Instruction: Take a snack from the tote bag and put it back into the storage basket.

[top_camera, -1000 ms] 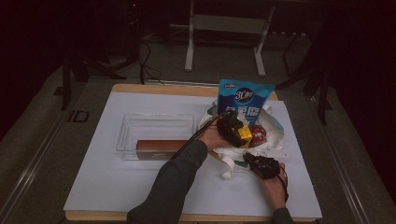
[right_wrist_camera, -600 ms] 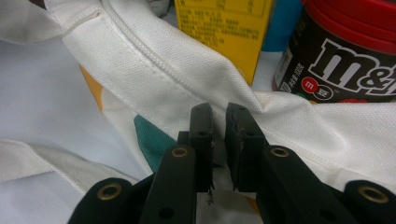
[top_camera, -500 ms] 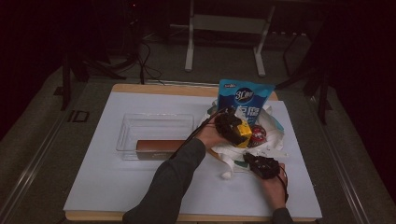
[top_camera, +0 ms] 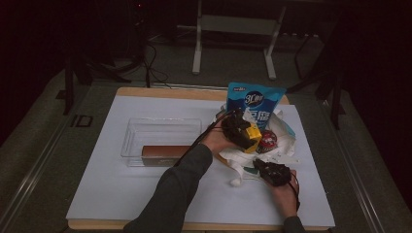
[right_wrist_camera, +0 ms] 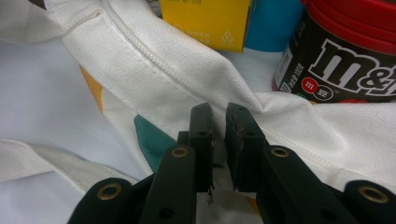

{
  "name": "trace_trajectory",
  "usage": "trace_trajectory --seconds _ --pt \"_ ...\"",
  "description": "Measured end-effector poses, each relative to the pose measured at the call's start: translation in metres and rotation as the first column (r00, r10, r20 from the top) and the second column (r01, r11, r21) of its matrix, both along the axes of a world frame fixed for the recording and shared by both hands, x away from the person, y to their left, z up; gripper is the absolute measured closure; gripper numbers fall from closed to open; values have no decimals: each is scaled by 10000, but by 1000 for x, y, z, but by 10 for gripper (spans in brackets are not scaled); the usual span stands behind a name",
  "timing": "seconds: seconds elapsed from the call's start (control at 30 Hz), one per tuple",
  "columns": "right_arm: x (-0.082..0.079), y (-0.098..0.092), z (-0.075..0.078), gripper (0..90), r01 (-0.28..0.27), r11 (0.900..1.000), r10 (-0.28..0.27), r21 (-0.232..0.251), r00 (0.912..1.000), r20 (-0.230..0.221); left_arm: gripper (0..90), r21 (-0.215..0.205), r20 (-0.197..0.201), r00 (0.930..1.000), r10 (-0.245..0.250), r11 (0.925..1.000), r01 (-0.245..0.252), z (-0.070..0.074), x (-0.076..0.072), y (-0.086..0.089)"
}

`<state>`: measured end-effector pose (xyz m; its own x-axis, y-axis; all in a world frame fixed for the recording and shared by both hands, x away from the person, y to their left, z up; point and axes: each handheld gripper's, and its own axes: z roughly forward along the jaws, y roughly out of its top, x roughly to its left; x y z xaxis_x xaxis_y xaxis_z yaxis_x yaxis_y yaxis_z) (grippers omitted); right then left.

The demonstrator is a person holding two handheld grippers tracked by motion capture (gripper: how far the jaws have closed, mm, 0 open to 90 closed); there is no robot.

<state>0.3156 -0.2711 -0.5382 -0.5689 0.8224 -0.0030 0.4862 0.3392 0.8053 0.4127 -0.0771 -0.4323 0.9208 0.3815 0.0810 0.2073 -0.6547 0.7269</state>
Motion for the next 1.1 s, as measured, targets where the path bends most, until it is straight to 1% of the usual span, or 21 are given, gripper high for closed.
trace_trajectory --seconds 0.1,0.17,0.2,0.27,0.4,0.43,0.47,0.73,0.83,0.9,1.03,1.1 --pt "0 0 0 809 -4 10000 4 1 10000 9 284 -26 -26 9999 97 9999 -97 3 -1 2" --pt "0 0 0 809 -11 10000 11 18 10000 -11 284 -118 -76 9997 223 9997 -224 6 -2 4" --pt "0 0 0 808 -11 10000 11 18 10000 -11 285 -99 -42 9997 241 9997 -242 8 -2 6" --pt "0 0 0 808 -13 10000 13 2 10000 -1 284 -210 -49 9992 390 9990 -391 11 -3 8" --pt "0 0 0 808 -11 10000 11 3 10000 1 284 -293 86 9983 583 9979 -581 18 -6 14" --pt "0 0 0 808 -11 10000 11 3 10000 1 284 -293 86 9983 583 9979 -581 18 -6 14" --pt "0 0 0 808 -10 10000 10 7 10000 4 284 -392 104 9974 713 9967 -709 22 -6 18" --pt "0 0 0 808 10 10000 -10 20 10000 -10 284 -643 227 9937 1095 9921 -1079 35 -10 32" --pt "0 0 0 808 3 10000 -3 16 10000 -14 284 -652 251 9927 1179 9911 -1161 38 -11 36" --pt "0 0 0 808 17 10000 -17 1 10000 -3 284 -692 263 9912 1295 9894 -1275 39 -11 41" --pt "0 0 0 808 6 10000 -6 8 10000 -18 284 -644 287 9898 1399 9884 -1378 40 -11 47" --pt "0 0 0 808 5 10000 -5 13 10000 -24 284 -713 288 9878 1533 9860 -1510 41 -11 53"
